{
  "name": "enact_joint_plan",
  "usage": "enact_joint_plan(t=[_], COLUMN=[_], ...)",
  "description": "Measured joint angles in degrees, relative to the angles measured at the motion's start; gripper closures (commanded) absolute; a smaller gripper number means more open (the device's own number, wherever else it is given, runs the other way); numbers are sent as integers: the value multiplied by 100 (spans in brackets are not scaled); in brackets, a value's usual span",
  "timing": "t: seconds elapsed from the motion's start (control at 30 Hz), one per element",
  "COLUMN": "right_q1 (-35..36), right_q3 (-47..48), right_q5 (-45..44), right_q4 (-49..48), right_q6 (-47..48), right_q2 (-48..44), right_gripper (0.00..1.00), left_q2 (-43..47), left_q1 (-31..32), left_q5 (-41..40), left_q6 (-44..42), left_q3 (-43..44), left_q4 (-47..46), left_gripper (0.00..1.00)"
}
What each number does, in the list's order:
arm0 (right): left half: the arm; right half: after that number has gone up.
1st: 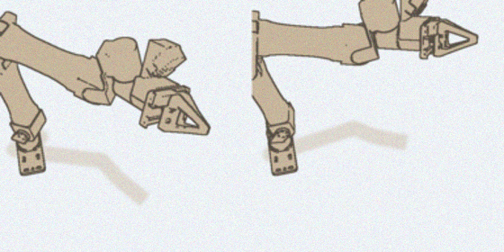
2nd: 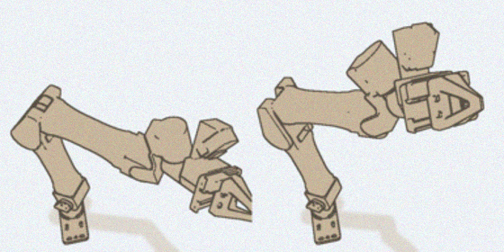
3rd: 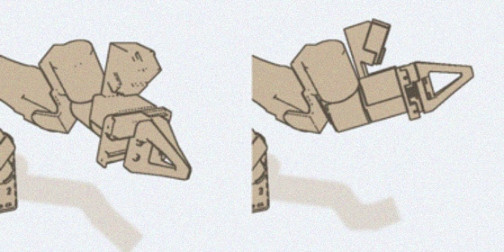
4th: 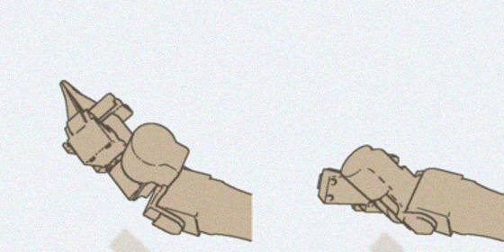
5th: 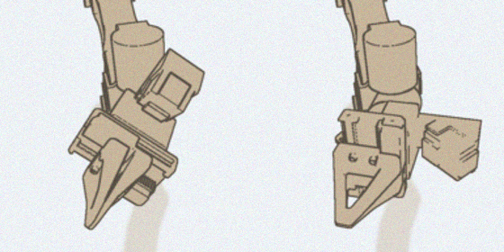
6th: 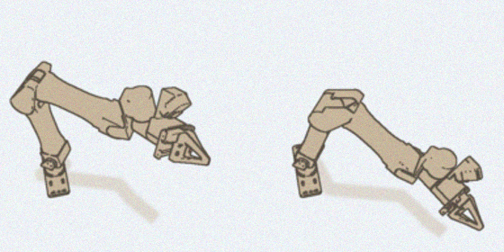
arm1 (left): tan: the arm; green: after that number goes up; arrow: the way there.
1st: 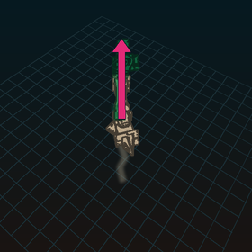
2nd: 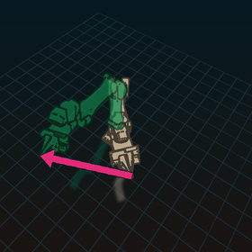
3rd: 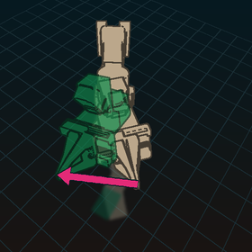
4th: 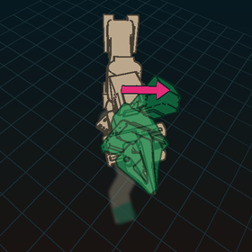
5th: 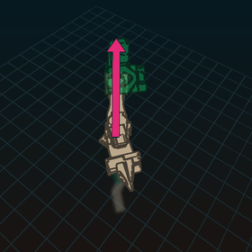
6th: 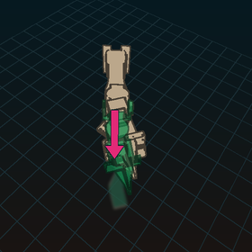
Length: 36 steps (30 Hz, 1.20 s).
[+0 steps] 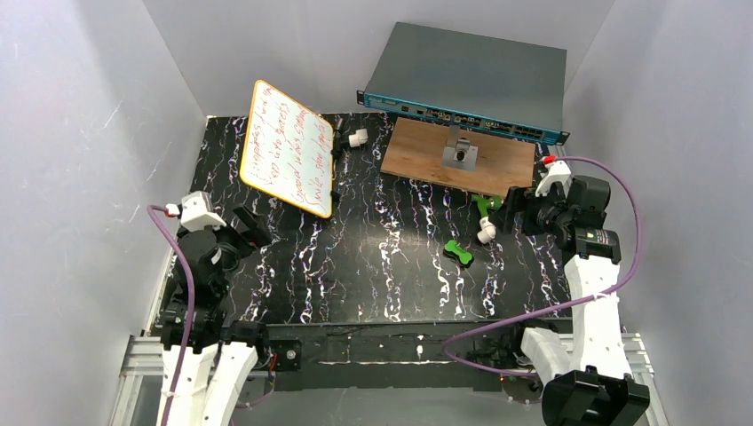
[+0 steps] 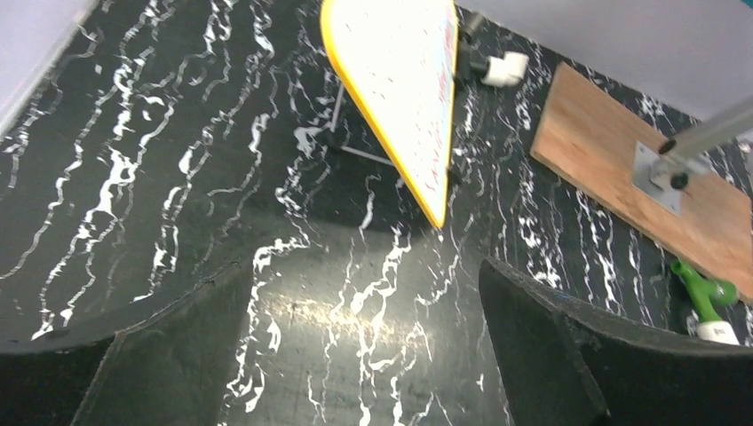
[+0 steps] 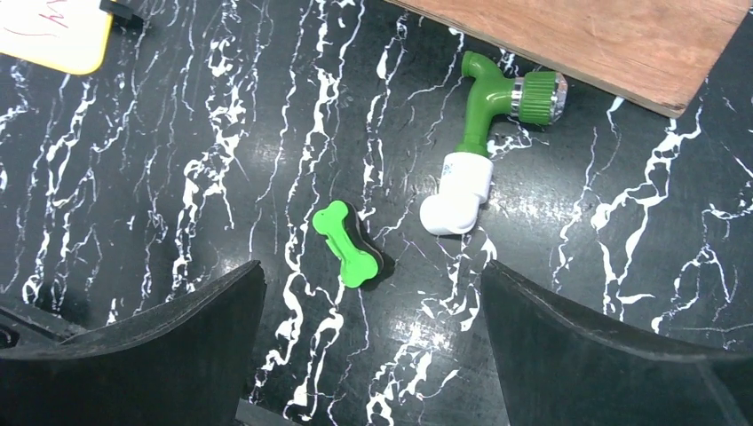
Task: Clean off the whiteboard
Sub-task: Pick up the whiteboard eraser from the center of the board.
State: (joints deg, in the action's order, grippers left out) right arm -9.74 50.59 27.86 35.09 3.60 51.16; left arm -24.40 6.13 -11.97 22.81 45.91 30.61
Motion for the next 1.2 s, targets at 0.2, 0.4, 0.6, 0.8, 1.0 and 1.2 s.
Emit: enact_joint_plan(t=[0.2,0.4,0.6,0.8,1.0,1.2], right_q1=[0,0,50,1147,2028,2625], right_q3=[33,33,55,103,-22,-133], right_q5=[42,203,1058,1432,1045,245], right_q4=[85,136,487,1294,935,214], right_q6=[-72,-109,1071,3187,3556,3165], right_q2=[35,127,376,826,1209,2258], right_gripper=[5,5,5,5,12,28], left_q2=[57,293,356,358,417,466], left_q1=[0,0,0,0,0,0], left_q5=[503,710,966,1547,1891,2074], left_q6=[28,-70,-46,57,173,278], left_q3=[-28,-323,-590,-632,-914,-1163], left_q4=[125,105,96,66,-15,-87], left_gripper=[2,2,2,2,0,1])
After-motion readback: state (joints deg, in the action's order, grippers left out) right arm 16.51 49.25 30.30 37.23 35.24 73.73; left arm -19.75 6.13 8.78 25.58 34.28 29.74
